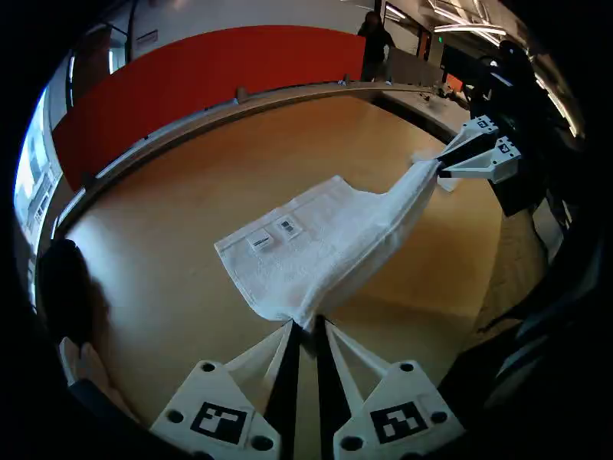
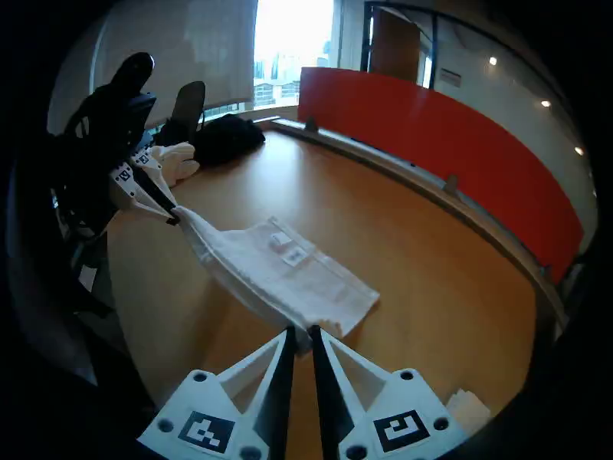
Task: Fold towel
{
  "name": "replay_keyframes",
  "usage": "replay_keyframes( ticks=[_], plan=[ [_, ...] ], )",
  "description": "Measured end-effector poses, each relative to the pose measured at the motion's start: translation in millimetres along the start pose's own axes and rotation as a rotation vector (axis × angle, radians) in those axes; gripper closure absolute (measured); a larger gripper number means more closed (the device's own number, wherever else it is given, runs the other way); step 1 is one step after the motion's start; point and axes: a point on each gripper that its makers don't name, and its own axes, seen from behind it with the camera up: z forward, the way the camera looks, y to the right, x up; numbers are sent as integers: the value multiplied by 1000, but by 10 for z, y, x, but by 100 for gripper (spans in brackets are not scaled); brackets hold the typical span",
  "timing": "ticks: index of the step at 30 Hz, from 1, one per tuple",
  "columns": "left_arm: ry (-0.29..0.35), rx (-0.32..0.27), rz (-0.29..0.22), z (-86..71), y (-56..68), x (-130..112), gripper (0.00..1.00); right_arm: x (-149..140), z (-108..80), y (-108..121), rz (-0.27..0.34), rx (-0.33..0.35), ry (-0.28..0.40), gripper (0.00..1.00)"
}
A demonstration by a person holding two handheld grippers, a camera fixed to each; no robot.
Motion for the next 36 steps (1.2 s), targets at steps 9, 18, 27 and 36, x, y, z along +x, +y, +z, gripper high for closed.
replay_keyframes(
  ticks=[9,18,27,36],
  plan=[
    [5,3,-15,-127,64,21,86,54,-126,-36,-7,8,2,84],
    [-11,8,-12,-115,55,8,86,44,-112,-56,-17,14,-5,84],
    [-28,33,8,20,-53,75,87,36,33,40,-15,13,-26,84],
    [-57,44,-4,284,-222,125,87,-3,301,233,-11,12,-56,84]
  ],
)
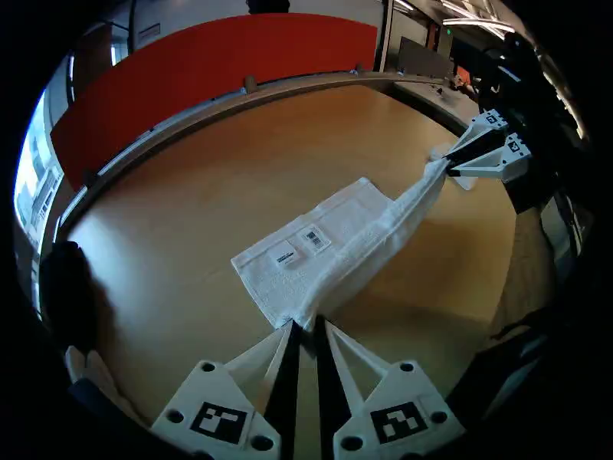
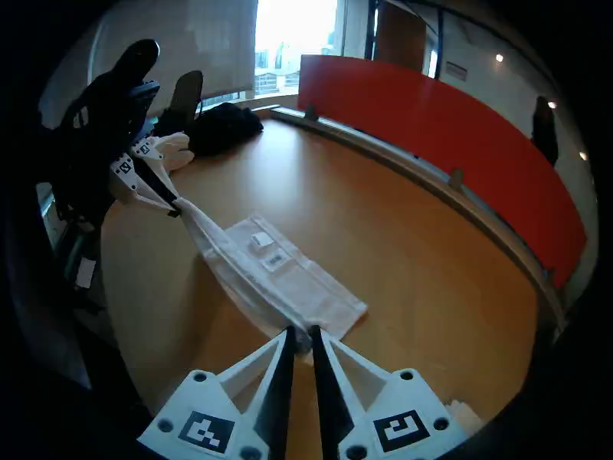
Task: Fold towel
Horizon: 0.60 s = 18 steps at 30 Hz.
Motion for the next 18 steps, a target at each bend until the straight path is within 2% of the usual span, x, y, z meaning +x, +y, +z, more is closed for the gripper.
replay_keyframes(
  ticks=[9,18],
  plan=[
    [-29,9,18,284,-183,59,87,-87,220,149,12,15,-38,84],
    [-54,-2,19,495,-249,53,86,-193,407,251,21,18,-73,84]
  ],
)
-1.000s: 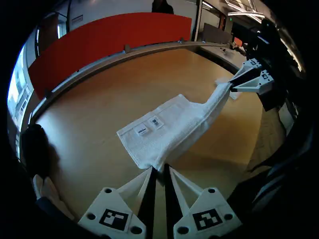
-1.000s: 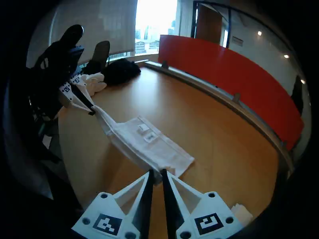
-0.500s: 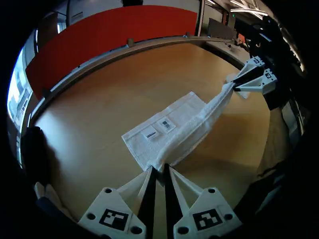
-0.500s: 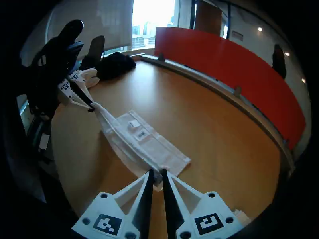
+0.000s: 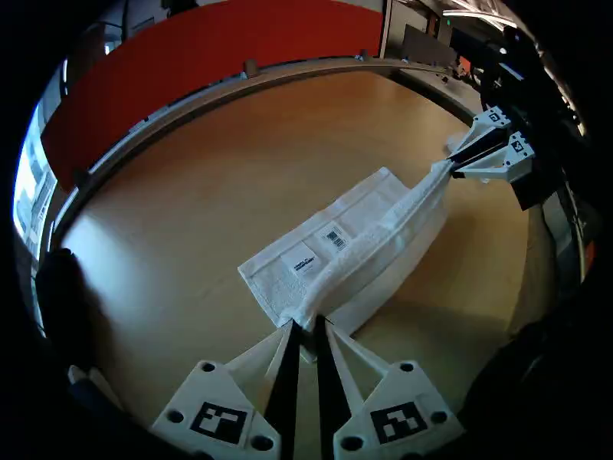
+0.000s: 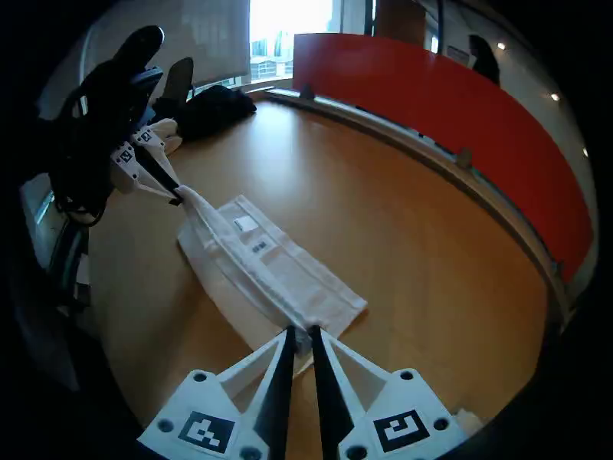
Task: Fold towel
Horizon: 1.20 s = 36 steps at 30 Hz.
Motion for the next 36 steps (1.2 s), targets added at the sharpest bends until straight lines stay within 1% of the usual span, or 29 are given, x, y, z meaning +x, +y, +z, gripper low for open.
replay_keyframes(
  ticks=[10,19,27,36],
  plan=[
    [-15,19,12,287,-84,-20,87,-121,249,102,27,-1,-36,84],
    [-24,33,19,489,-148,-69,86,-231,434,122,61,-1,-57,84],
    [-25,62,35,619,-203,-88,81,-272,552,173,74,-23,-63,83],
    [-28,77,46,681,-252,-108,77,-286,644,271,82,-52,-67,75]
  ],
)
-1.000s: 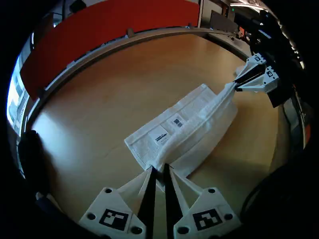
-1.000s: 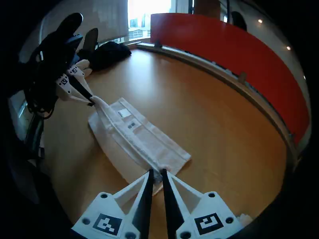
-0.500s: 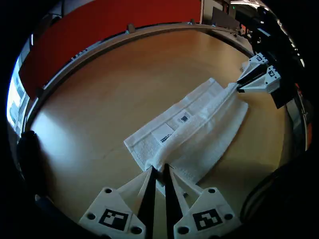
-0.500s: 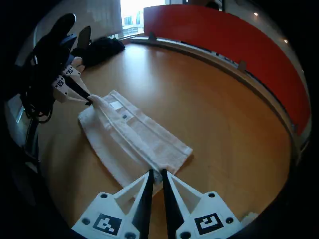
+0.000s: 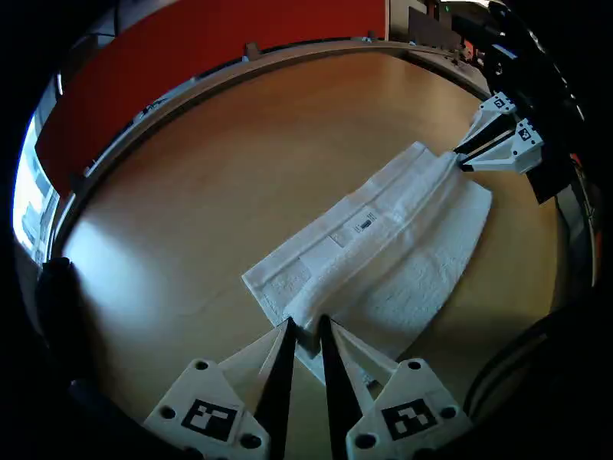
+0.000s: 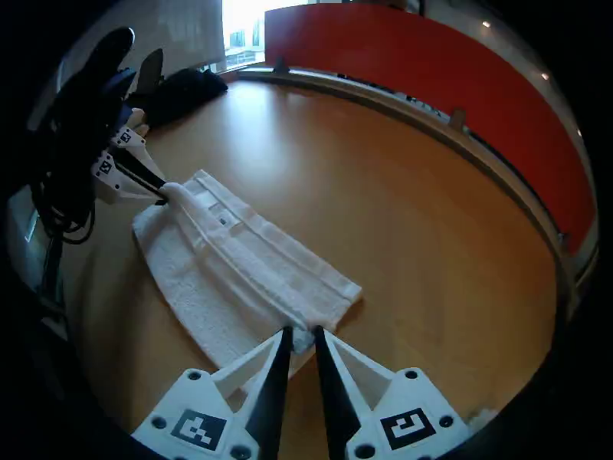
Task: Fold towel
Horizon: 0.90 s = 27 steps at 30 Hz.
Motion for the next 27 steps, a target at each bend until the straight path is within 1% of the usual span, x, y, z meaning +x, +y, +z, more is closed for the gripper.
replay_keyframes(
  ticks=[5,7,9,11,15,17,19,21,23,25,27],
  plan=[
    [3,12,6,12,-52,12,71,12,23,88,5,-28,0,71],
    [4,22,10,23,-82,15,67,15,31,122,6,-39,1,69],
    [4,33,14,34,-116,17,57,17,42,155,7,-50,0,67],
    [1,47,19,39,-162,21,55,18,53,183,10,-59,-1,64],
    [-4,58,24,54,-224,23,54,35,64,236,13,-79,1,60],
    [-2,67,22,61,-262,34,51,48,65,265,14,-89,2,55],
    [-1,76,21,62,-300,47,34,59,66,295,14,-100,4,51],
    [2,85,21,57,-340,61,34,71,65,329,11,-111,5,46],
    [3,90,20,52,-370,69,31,87,69,364,11,-122,7,40],
    [5,96,18,46,-401,74,21,106,74,392,11,-130,10,36],
    [6,103,14,39,-436,76,15,131,79,414,10,-138,14,32]
  ],
)
